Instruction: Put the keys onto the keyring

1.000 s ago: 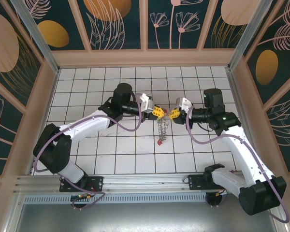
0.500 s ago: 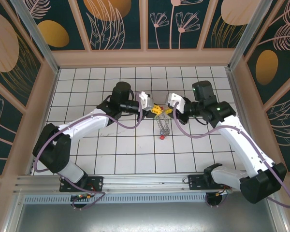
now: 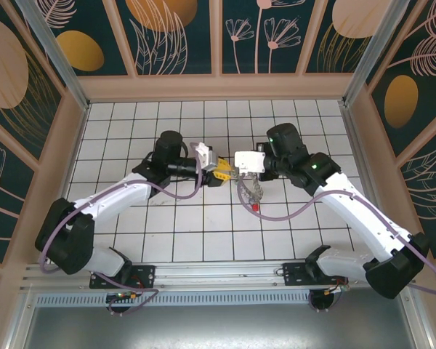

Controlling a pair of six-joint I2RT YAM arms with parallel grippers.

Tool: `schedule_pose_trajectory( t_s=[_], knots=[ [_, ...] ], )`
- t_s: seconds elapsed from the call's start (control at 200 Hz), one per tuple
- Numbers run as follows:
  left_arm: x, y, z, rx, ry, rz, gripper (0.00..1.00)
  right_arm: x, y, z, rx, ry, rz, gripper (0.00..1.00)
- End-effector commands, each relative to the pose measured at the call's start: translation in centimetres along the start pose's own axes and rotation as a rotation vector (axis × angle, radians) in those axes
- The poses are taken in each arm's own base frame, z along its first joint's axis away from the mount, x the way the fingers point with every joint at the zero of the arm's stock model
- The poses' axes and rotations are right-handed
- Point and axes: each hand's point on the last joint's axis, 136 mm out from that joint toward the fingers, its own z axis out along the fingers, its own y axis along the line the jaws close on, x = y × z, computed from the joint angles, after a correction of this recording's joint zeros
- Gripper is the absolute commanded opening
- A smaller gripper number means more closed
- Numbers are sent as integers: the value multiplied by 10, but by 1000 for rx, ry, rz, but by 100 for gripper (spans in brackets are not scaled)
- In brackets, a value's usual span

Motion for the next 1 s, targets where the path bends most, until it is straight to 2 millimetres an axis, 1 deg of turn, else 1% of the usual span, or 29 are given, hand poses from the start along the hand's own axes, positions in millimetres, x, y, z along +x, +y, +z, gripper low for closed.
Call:
schedule_pose_trajectory(
  t_s=[0.0, 0.115, 0.185, 0.225, 0.3, 0.405, 0.465, 0.515, 0.566, 0.631, 0.671, 0.736, 0.781, 0.806, 0.831, 0.846, 0.921, 0.996],
  knots=[
    [-8, 0, -13, -43, -33, 23, 31, 15, -45, -8, 222, 164, -243, 0],
    [-10, 6, -26, -127, -45, 32, 31, 22, -61, -12, 304, 245, -416, 0],
    [-11, 15, -33, -198, -42, 35, 32, 26, -64, -14, 299, 285, -543, 0],
    [-12, 23, -39, -249, -38, 30, 32, 25, -69, -15, 312, 296, -605, 0],
    [-13, 39, -48, -353, -27, 18, 32, 21, -82, -21, 367, 304, -667, 0],
    [-16, 69, -71, -562, -13, -8, 33, 24, -96, -26, 363, 355, -764, 0],
    [-20, 88, -89, -706, -10, -25, 33, 24, -104, -27, 357, 369, -797, 0],
    [-20, 103, -108, -843, -12, -50, 36, 23, -113, -30, 366, 377, -818, 0],
    [-17, 118, -134, -1016, -20, -83, 39, 21, -121, -33, 388, 373, -836, 0],
    [-13, 130, -168, -1214, -37, -122, 43, 13, -136, -40, 439, 348, -845, 0],
    [-9, 133, -183, -1292, -48, -146, 45, 7, -145, -44, 469, 332, -850, 0],
    [1, 138, -203, -1368, -62, -198, 50, -3, -161, -51, 516, 308, -850, 0],
    [9, 140, -212, -1400, -68, -231, 60, -9, -172, -56, 542, 299, -848, 0],
    [12, 140, -216, -1418, -77, -245, 72, -11, -179, -59, 556, 300, -850, 0],
    [15, 139, -223, -1446, -92, -259, 90, -14, -184, -62, 568, 297, -852, 0],
    [17, 139, -226, -1464, -103, -271, 97, -15, -187, -62, 574, 295, -851, 0],
    [30, 138, -244, -1538, -140, -325, 99, -23, -202, -70, 614, 290, -850, 0],
    [47, 139, -255, -1581, -116, -373, 99, -29, -211, -73, 642, 273, -844, 0]
  ],
)
